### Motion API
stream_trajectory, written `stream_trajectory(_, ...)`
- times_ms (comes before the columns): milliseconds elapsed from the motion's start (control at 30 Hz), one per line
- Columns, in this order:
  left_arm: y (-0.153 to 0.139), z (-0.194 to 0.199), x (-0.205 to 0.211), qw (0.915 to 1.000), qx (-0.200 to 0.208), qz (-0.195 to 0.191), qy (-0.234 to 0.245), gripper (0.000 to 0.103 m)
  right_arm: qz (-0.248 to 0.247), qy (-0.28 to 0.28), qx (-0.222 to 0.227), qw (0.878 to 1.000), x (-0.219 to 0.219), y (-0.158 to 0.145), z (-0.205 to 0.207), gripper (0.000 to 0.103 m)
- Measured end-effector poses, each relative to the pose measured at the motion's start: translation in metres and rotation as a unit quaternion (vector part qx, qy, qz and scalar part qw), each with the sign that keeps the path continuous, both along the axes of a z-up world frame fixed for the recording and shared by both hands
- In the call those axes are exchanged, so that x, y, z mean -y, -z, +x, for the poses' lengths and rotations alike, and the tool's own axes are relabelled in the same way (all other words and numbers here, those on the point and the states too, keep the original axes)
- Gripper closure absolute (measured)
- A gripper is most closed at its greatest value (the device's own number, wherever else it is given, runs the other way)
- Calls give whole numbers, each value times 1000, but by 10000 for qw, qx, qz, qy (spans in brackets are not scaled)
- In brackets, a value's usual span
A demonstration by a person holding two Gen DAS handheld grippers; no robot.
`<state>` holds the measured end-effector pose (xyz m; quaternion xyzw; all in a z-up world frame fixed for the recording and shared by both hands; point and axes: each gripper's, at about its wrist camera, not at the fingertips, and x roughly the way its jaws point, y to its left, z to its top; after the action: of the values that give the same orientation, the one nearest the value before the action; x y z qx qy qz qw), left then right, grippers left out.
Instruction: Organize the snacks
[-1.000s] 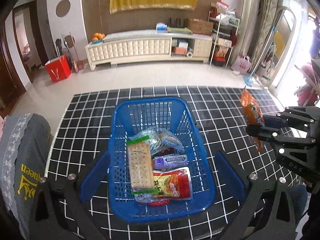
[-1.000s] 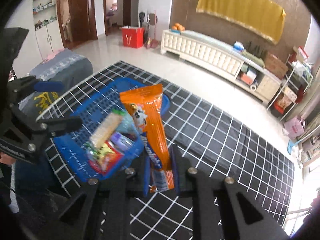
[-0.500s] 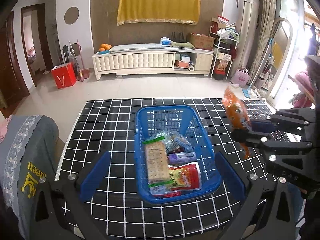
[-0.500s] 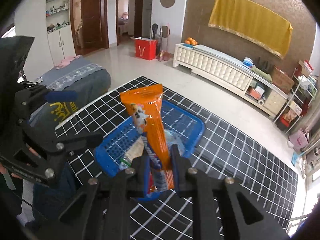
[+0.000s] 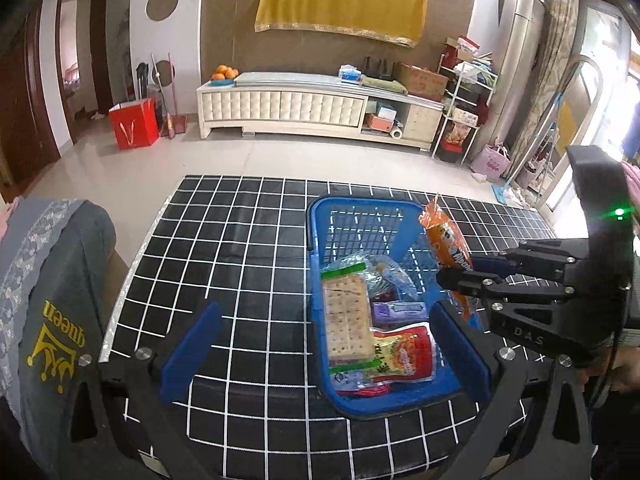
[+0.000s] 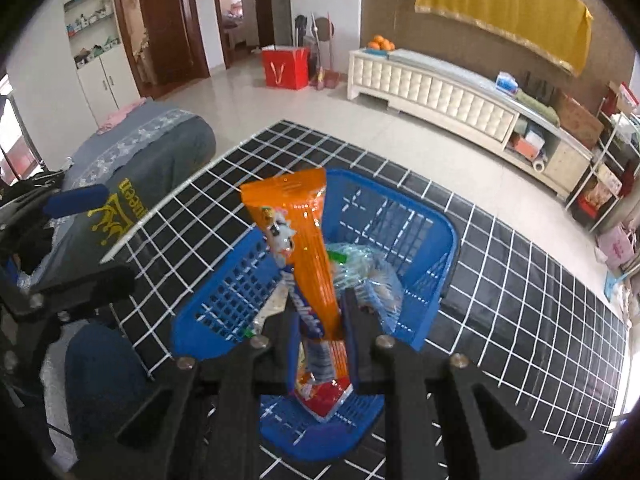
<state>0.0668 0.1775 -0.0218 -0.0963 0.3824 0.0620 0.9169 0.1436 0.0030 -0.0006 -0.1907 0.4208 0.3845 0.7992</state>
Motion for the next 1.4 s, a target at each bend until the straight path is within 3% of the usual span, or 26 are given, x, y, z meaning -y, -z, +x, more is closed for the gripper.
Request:
stream_trajectory(200, 20, 16, -11, 9998, -148, -90, -16, 0, -280, 217, -215, 9991, -16, 29, 20, 80)
stream_trajectory(467, 33, 33, -14, 9998, -222, -5, 16, 0, -780, 605, -109, 9951, -28, 54, 41, 77)
stream_trajectory(500, 32, 32, -13, 9998, -195, 15, 4, 0, -808, 592, -101, 9949, -29, 55, 40, 68)
stream_trajectory(567, 31, 28, -11, 9999, -98, 37, -13, 0, -854, 555, 3, 9948, -29, 53, 36, 41)
stream_trajectory(600, 30, 26, -10, 10000, -68, 49, -10, 0, -911, 530, 181, 9943, -28, 49, 31, 20)
stream_trajectory(633, 28, 24, -7, 10000, -40, 88, -9, 0, -931, 540, 428, 9933, -26, 44, 24, 12)
stream_trajectory(700, 24, 19, -3, 9999, 18, 170, -22, 0, -914, 547, 672, 9920, -21, 35, 17, 11)
stream_trajectory(1000, -15, -30, 29, 9969, 732, 257, -135, 0, 111, 759, 878, 9932, 41, -29, -32, 6)
stream_trajectory(1100, -32, -51, 46, 9946, 1006, 230, -90, 0, 503, 890, 1090, 9888, 63, -52, -54, 0)
stream_trajectory(1400, -72, -108, 107, 9864, 1545, 549, 128, 0, 1290, 1491, 1554, 9680, 137, -96, -116, 0)
